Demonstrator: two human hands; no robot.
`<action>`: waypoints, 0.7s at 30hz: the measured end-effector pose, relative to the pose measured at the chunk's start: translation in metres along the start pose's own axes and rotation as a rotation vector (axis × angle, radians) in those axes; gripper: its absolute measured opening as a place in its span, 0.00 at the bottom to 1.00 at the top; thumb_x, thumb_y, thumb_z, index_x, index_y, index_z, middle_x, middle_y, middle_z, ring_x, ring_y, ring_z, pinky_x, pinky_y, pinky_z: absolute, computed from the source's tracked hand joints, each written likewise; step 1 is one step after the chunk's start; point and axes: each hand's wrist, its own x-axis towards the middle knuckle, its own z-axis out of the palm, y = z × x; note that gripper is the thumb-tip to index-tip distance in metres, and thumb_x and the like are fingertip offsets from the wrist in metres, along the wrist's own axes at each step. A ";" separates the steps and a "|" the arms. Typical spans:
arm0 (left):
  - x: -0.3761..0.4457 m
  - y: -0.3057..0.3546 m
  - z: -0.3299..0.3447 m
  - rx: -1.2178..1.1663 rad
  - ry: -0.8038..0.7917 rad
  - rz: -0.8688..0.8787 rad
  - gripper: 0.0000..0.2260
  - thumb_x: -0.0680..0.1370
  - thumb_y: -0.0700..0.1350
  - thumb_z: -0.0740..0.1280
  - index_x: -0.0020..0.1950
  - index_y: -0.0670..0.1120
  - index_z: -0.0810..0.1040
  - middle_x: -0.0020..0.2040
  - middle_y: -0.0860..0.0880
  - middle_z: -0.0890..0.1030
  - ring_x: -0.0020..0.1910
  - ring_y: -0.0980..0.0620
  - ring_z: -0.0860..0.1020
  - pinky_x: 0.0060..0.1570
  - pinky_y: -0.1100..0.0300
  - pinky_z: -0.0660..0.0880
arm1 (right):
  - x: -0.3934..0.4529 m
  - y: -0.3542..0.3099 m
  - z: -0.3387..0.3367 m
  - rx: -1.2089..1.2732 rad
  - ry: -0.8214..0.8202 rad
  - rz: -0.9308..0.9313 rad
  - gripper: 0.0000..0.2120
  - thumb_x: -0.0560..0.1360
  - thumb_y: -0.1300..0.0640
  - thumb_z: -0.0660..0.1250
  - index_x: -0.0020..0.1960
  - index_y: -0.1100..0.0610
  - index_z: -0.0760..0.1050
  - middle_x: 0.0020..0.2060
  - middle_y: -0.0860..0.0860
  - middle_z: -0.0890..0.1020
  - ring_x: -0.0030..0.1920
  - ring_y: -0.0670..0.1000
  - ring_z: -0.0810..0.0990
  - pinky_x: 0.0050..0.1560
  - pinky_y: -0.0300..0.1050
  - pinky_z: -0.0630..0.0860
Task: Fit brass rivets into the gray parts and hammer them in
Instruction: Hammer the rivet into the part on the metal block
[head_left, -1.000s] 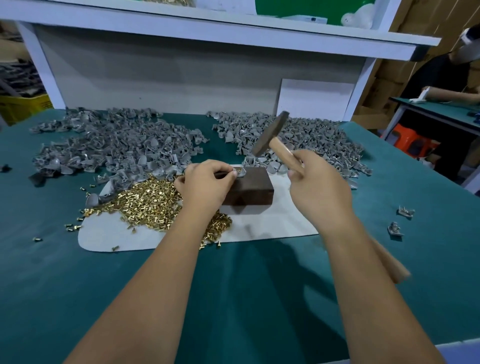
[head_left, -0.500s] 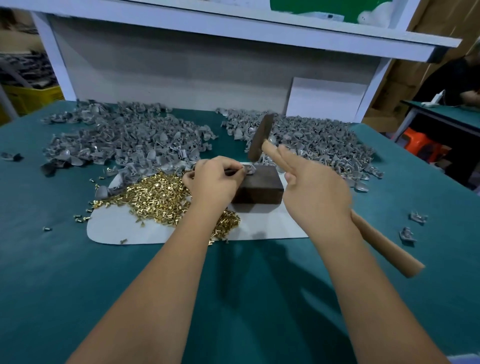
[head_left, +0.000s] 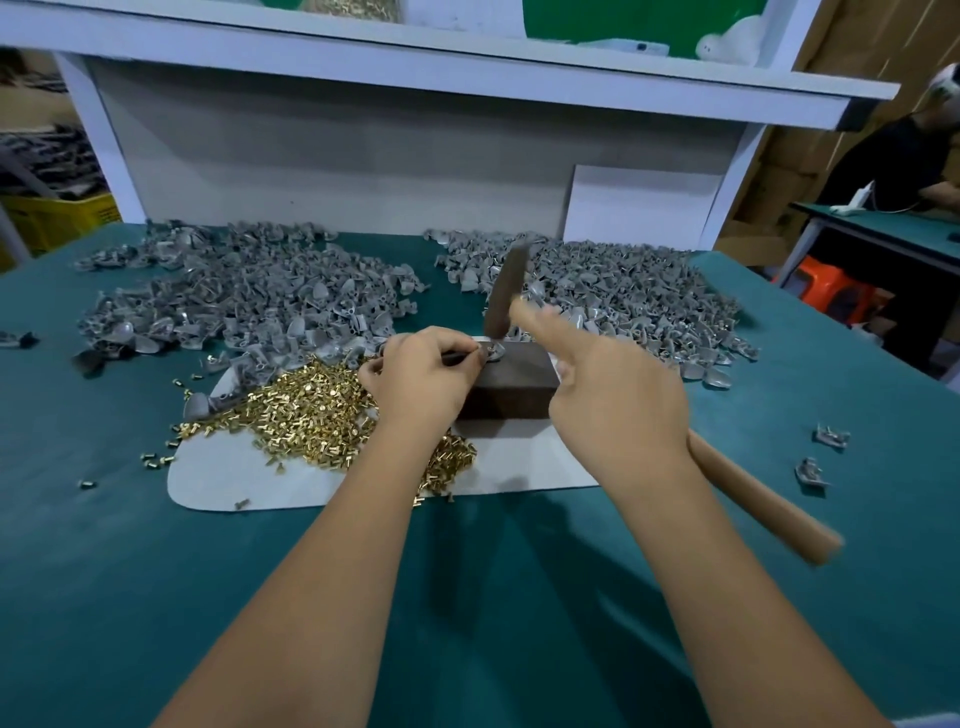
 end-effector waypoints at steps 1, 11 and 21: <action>-0.001 0.000 0.000 0.016 0.007 -0.003 0.10 0.75 0.47 0.74 0.38 0.62 0.79 0.51 0.55 0.84 0.60 0.49 0.77 0.67 0.43 0.65 | 0.000 0.000 0.001 -0.016 -0.037 -0.014 0.31 0.75 0.59 0.61 0.71 0.33 0.59 0.43 0.49 0.79 0.39 0.55 0.76 0.33 0.44 0.62; -0.003 0.001 0.001 0.119 0.058 -0.029 0.10 0.75 0.52 0.73 0.36 0.63 0.78 0.50 0.60 0.83 0.62 0.54 0.75 0.66 0.44 0.58 | 0.003 -0.003 0.002 0.036 0.008 0.062 0.31 0.76 0.60 0.60 0.72 0.35 0.59 0.45 0.52 0.80 0.38 0.55 0.73 0.34 0.44 0.61; -0.004 0.002 0.001 0.187 0.068 -0.032 0.13 0.76 0.55 0.71 0.33 0.64 0.75 0.46 0.65 0.80 0.62 0.55 0.74 0.61 0.49 0.56 | 0.003 0.002 0.000 0.076 0.037 0.105 0.27 0.79 0.58 0.58 0.73 0.37 0.59 0.41 0.52 0.76 0.36 0.55 0.71 0.31 0.45 0.60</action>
